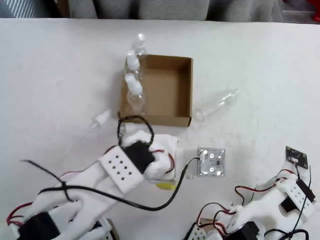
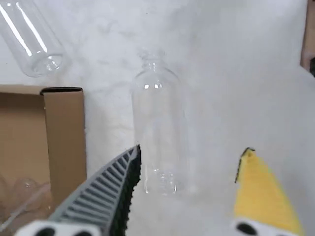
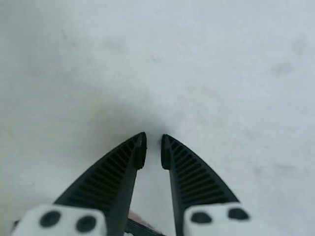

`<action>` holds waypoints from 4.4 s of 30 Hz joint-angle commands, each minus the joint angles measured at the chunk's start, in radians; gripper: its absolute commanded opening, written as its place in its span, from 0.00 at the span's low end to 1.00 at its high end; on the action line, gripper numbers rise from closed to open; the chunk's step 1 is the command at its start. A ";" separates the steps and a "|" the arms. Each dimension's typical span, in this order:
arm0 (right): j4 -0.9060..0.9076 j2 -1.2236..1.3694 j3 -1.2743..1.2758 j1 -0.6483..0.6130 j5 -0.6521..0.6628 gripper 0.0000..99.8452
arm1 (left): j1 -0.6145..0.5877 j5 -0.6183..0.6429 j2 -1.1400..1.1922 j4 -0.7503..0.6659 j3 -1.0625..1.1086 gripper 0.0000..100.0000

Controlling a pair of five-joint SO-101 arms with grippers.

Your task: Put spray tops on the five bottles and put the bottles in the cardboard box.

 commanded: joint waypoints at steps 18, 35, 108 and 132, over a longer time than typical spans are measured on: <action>-0.018 -0.028 0.002 -0.021 0.046 0.04 | -0.035 -0.009 0.595 -0.015 -0.486 0.33; -0.019 -0.028 0.008 -0.021 0.054 0.04 | -0.076 0.002 0.763 -0.017 -0.598 0.33; 0.332 -0.028 -0.269 -0.476 -0.183 0.04 | -1.150 0.141 -0.398 -0.215 0.634 0.11; -0.166 -0.015 -0.436 -1.589 -0.707 0.04 | -1.369 0.359 0.073 -0.259 0.330 0.11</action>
